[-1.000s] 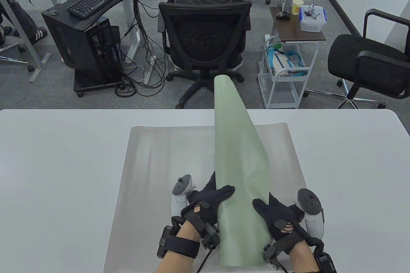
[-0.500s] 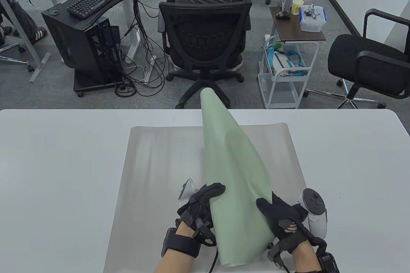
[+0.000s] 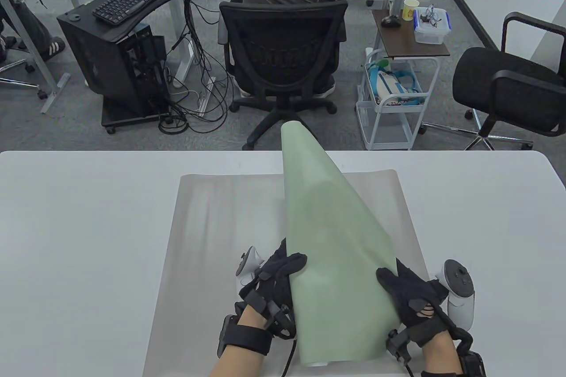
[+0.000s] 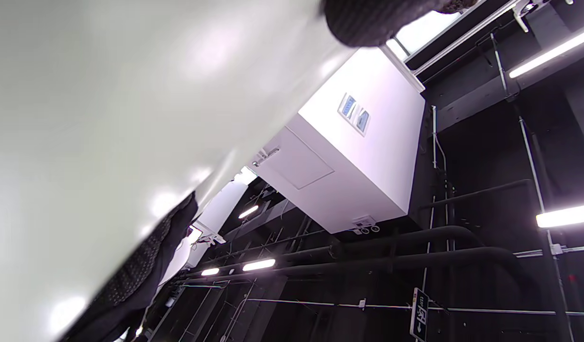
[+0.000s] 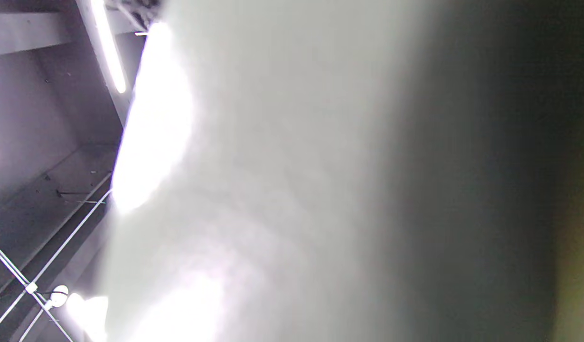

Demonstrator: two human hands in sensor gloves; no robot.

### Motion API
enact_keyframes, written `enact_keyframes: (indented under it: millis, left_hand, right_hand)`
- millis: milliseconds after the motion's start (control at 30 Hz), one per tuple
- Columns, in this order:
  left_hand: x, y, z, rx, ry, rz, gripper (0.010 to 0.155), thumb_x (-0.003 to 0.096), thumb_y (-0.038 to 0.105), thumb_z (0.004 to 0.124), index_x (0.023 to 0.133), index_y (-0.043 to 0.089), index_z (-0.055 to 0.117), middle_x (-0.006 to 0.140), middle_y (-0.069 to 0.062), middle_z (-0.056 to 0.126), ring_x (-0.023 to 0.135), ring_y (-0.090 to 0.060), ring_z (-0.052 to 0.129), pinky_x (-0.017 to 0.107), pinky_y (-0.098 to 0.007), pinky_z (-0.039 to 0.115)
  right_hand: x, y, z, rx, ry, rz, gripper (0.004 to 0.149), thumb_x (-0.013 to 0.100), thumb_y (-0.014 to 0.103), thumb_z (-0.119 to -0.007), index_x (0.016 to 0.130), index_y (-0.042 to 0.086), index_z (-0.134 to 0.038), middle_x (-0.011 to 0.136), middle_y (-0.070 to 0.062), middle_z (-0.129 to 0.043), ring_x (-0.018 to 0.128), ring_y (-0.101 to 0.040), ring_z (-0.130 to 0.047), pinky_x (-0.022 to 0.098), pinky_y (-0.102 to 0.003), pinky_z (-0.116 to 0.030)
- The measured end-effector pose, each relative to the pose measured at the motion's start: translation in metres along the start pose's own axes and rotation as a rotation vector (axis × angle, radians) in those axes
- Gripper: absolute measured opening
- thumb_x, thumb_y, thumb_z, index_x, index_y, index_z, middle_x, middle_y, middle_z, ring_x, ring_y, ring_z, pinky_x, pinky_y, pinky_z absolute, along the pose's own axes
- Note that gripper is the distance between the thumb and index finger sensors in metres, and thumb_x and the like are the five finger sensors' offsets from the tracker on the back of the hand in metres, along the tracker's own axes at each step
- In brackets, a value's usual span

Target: Unroll desk mats and stack together

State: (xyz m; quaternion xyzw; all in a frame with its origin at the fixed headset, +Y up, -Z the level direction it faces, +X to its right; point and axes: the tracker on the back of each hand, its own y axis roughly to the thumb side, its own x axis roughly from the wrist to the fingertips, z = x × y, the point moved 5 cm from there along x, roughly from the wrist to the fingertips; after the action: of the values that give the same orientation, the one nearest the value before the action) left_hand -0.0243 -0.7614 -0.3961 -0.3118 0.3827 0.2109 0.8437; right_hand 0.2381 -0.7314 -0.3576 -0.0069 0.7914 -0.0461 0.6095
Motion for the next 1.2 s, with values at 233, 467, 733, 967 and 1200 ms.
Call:
enact_keyframes:
  millis: [233,467,733,967,1200]
  left_hand:
    - [-0.002,-0.008,-0.009,-0.122,0.066,-0.014,0.087,0.0472,0.029,0.086,0.1,0.014,0.019,0.108,-0.004,0.049,0.087,-0.025,0.087,0.065,-0.041,0.083]
    - [0.0,-0.01,-0.002,-0.166,-0.009,0.002,0.057,0.0459,0.035,0.089,0.089,0.03,0.051,0.105,-0.004,0.059,0.092,-0.03,0.084,0.065,-0.049,0.083]
    - [0.001,-0.009,-0.009,-0.119,-0.027,0.009,0.091,0.0485,0.028,0.082,0.098,0.022,0.006,0.108,-0.008,0.052,0.092,-0.038,0.089,0.064,-0.049,0.086]
    - [-0.005,-0.003,-0.023,-0.085,0.061,0.017,0.089,0.0493,0.026,0.075,0.098,0.025,0.001,0.111,-0.016,0.041,0.093,-0.039,0.083,0.066,-0.053,0.079]
    - [-0.01,0.0,-0.031,-0.11,0.075,0.031,0.086,0.0489,0.024,0.071,0.099,0.027,0.001,0.111,-0.02,0.036,0.095,-0.044,0.077,0.066,-0.057,0.074]
  right_hand:
    - [0.002,-0.007,0.002,0.039,0.008,-0.015,0.055,0.055,0.032,-0.071,0.106,0.027,-0.052,0.061,-0.002,-0.102,0.008,-0.015,-0.104,0.002,-0.023,-0.09]
    - [0.005,-0.013,-0.002,0.025,0.037,-0.037,0.055,0.055,0.032,-0.071,0.106,0.028,-0.053,0.061,-0.001,-0.102,0.009,-0.015,-0.103,0.003,-0.023,-0.09]
    - [0.005,-0.018,0.003,0.008,0.024,-0.06,0.054,0.054,0.032,-0.072,0.106,0.029,-0.055,0.061,-0.002,-0.102,0.009,-0.015,-0.104,0.003,-0.024,-0.09]
    - [0.003,-0.023,0.015,0.029,-0.01,-0.076,0.054,0.054,0.032,-0.072,0.105,0.029,-0.057,0.061,-0.003,-0.102,0.008,-0.016,-0.104,0.002,-0.024,-0.09]
    - [0.002,-0.024,0.022,0.037,-0.023,-0.079,0.053,0.054,0.032,-0.072,0.105,0.029,-0.057,0.061,-0.003,-0.102,0.008,-0.016,-0.104,0.003,-0.024,-0.09]
